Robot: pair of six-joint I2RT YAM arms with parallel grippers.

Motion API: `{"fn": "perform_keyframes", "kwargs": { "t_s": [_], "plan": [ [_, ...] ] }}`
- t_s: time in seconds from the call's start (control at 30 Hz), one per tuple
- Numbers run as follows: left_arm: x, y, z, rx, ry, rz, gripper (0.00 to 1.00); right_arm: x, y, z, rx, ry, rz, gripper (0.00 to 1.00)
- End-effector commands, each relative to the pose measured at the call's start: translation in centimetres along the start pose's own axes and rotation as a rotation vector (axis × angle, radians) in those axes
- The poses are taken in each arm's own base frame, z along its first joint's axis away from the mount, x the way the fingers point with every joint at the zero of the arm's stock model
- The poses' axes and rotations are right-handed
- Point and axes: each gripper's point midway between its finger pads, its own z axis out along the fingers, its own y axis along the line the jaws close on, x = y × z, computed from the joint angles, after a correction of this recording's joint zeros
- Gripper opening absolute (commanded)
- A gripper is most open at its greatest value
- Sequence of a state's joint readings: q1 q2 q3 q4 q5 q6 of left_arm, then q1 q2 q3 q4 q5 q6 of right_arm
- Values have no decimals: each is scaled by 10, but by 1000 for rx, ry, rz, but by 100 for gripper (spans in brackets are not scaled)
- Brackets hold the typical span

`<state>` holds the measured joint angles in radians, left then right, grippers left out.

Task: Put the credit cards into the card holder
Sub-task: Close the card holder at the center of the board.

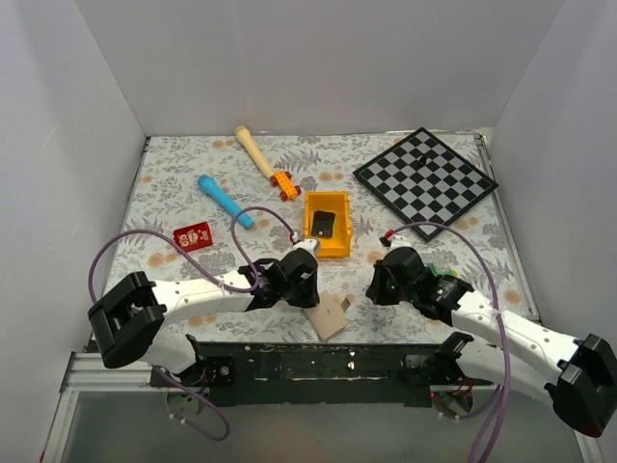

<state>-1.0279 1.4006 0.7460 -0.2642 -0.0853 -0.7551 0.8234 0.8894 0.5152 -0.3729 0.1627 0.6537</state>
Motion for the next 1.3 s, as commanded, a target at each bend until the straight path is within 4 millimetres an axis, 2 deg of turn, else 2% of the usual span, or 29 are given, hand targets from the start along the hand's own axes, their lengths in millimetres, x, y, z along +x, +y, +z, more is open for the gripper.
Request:
{"fn": "perform_keyframes", "kwargs": {
  "t_s": [0.0, 0.07, 0.57, 1.0, 1.27],
  "plan": [
    [-13, -23, -1, 85, -32, 10, 4, 0, 24, 10, -134, 17, 45, 5],
    [-10, -26, 1, 100, -18, 12, 4, 2, 25, 14, -147, 29, 53, 1],
    [22, -24, 14, 116, 76, 3, 3, 16, 48, 42, -263, 140, 32, 1],
    [40, -9, 22, 70, 119, -10, 3, 17, 60, 42, -327, 161, 25, 1],
    [40, -9, 23, 70, 119, -8, 3, 21, 77, 41, -420, 209, 7, 1]
  ]
}}
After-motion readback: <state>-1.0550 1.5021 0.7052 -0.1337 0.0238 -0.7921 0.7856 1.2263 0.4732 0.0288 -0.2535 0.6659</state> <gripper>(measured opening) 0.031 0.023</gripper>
